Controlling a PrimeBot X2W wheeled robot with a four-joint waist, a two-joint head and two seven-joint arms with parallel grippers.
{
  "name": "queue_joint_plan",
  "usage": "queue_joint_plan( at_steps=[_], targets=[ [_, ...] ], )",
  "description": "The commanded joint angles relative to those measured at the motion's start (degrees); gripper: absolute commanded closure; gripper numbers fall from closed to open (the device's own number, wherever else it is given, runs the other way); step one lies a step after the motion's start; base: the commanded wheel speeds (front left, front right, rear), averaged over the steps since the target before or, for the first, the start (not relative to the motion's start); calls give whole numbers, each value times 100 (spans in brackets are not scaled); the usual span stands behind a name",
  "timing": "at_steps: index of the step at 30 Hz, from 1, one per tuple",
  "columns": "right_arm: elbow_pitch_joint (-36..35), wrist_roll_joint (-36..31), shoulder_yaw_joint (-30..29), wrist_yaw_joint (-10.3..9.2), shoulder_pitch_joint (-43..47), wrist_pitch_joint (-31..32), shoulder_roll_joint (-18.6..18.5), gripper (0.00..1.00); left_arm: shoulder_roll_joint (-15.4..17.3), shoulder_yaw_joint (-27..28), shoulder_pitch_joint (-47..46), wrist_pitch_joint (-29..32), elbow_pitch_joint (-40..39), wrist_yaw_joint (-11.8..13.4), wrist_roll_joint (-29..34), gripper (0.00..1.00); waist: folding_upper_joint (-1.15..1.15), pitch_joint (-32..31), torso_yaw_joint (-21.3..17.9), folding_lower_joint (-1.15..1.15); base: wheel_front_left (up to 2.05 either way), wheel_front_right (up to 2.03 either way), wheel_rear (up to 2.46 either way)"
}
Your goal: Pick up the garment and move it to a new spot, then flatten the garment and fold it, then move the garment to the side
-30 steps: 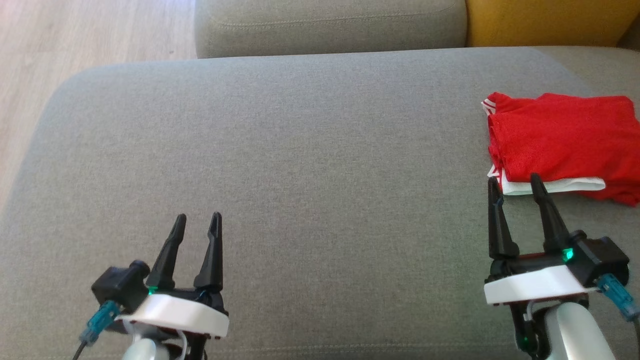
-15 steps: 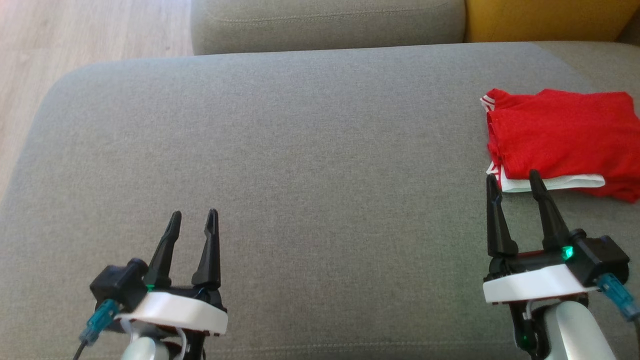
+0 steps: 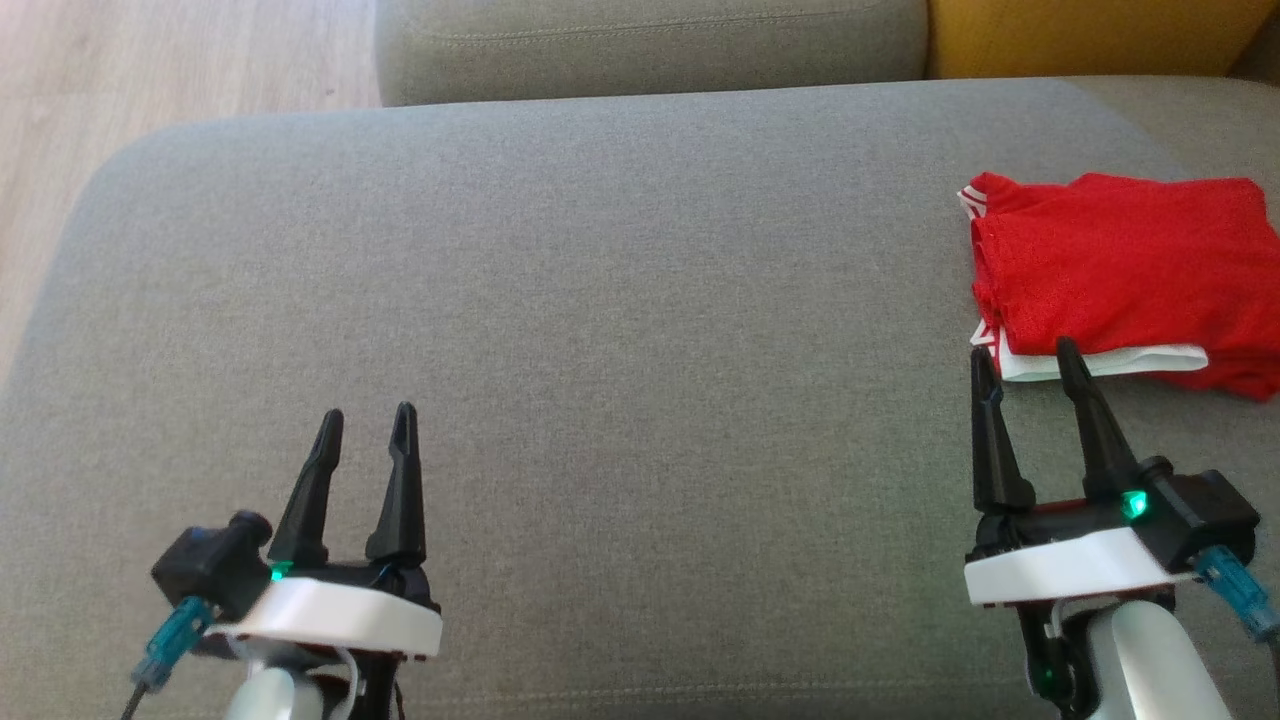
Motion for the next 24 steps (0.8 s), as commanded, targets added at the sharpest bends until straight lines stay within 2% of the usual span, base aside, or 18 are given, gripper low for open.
queue_joint_plan(
  at_steps=[1, 8, 15, 16, 19, 24],
  targets=[
    [-179, 44, 157, 37, -128, -61, -14, 0, 11, 180, -197, -31, -193, -55, -52, 0, 0, -7, 2, 0, 0, 0, 0],
    [-195, 56, 172, 37, -127, -61, -14, 0, 10, 274, -165, -31, -340, -296, -508, 0, 0, 9, 9, 0, 0, 0, 0],
    [-154, 84, 189, 37, -135, -61, -14, 0, 10, 431, -92, -31, -368, -395, -798, 0, 0, 24, 9, 0, 0, 0, 0],
    [27, 41, 35, 0, 2, 1, 2, 100, -3, 208, 11, 0, -151, -378, -834, 100, 0, 28, 7, 0, 0, 0, 0],
    [314, 53, 40, -1, 73, 5, 8, 100, -8, 181, 77, 8, 151, -374, -845, 100, 0, 28, 7, 0, 0, 0, 0],
    [307, 338, 32, 0, 77, 48, -8, 100, 4, 206, 60, 60, 162, -374, -1060, 100, 0, 17, 4, 0, 0, 0, 0]
  ],
)
